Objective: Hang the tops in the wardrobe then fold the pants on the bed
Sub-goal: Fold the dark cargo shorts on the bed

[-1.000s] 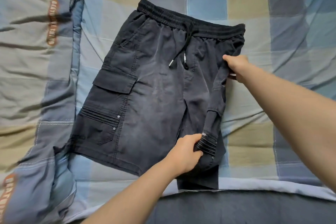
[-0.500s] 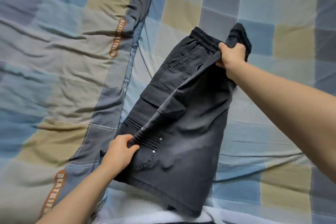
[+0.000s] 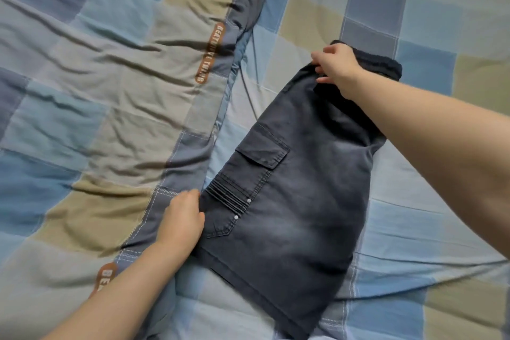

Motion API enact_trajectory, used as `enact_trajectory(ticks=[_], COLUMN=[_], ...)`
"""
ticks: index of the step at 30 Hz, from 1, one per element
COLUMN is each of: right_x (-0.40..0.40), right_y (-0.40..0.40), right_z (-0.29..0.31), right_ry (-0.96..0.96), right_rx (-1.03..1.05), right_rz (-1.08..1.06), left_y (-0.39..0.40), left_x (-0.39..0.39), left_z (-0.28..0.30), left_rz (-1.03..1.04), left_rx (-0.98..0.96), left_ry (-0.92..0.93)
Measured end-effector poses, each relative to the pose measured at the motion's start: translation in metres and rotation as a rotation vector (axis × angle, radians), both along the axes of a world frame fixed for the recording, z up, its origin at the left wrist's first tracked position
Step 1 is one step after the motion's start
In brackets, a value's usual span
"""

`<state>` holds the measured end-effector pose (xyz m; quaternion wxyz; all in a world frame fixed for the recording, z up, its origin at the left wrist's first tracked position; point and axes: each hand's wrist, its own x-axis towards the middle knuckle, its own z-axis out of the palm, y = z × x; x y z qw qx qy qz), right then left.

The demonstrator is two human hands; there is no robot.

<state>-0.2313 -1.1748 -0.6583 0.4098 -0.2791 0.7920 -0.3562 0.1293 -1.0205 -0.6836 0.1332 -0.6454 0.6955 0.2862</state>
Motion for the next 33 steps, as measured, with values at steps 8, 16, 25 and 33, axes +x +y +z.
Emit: enact_trajectory(ticks=[8,16,25,33], right_x=[-0.018,0.077,0.095,0.035], right_y=[0.19,0.332,0.404,0.47], right_z=[-0.048,-0.075,-0.025,0.043], right_ry=[0.33,-0.424,-0.52,0.028], right_rx=[0.019,0.182,0.024,-0.219], right_rz=[-0.551,-0.486,-0.561,-0.458], left_y=[-0.006,-0.016,0.018,0.116], left_x=[-0.003,0.005,-0.007,-0.024], left_z=[-0.004,-0.021,0.008,0.03], left_rz=[-0.044,0.175,0.296,0.684], left_rx=[0.041,0.264,0.351,0.898], left_ry=[0.139,0.307,0.541,0.839])
